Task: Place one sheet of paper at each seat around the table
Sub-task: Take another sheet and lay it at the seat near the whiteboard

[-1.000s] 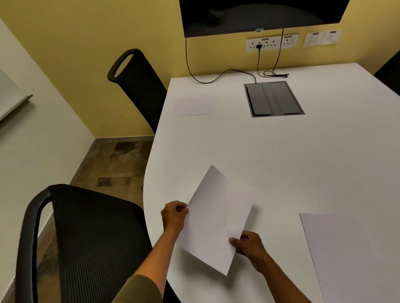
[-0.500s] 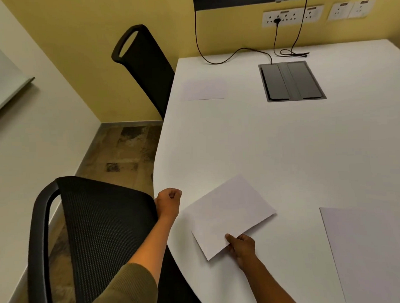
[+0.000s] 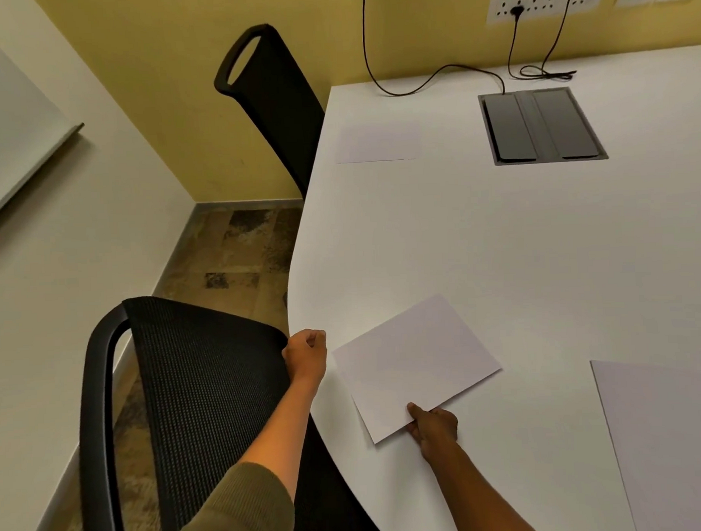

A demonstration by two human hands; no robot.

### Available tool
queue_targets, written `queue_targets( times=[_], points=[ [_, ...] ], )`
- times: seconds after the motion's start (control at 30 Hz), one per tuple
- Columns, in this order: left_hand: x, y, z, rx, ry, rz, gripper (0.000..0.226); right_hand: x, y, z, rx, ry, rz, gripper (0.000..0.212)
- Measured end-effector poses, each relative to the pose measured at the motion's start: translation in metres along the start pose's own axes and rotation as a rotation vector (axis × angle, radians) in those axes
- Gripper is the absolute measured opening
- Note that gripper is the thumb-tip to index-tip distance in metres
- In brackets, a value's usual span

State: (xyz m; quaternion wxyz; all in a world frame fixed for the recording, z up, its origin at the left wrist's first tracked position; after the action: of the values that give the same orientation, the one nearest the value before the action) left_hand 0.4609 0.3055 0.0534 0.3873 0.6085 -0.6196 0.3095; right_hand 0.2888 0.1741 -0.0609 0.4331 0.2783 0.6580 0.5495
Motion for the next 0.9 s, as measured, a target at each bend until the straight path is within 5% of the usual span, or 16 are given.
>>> queue_targets(
  times=[0.37,0.47,0.63,0.77,0.9],
  points=[
    [-0.007,0.006,0.007,-0.039,-0.015,0.007,0.032,-0.004,0.013,-0.013,0.124,0.267,-0.120,0.036],
    [-0.009,0.008,0.007,-0.092,-0.074,0.060,0.012,-0.007,0.019,-0.017,0.123,0.369,-0.146,0.030],
    [-0.010,0.015,0.003,-0.211,-0.297,0.185,0.035,-0.016,0.030,-0.020,0.335,0.826,-0.443,0.017],
    [-0.016,0.017,-0.003,-0.404,-0.720,0.275,0.053,-0.020,0.028,-0.018,0.349,1.247,-0.816,0.040],
    [-0.024,0.025,-0.006,-0.573,-0.934,0.193,0.070,-0.021,0.016,-0.016,0.290,1.549,-0.880,0.060]
  ],
)
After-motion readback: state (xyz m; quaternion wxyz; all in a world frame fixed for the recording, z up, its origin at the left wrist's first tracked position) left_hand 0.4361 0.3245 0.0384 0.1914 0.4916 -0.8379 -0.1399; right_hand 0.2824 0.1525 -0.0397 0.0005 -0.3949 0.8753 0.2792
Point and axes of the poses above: each hand's wrist, its own y-axis away from the middle knuckle, its own z-axis out of the palm, x = y × z, the point moved 1 cm from there along -y, towards the middle knuckle, and after that the axes turned 13 degrees about z, right-handed, at the moved point
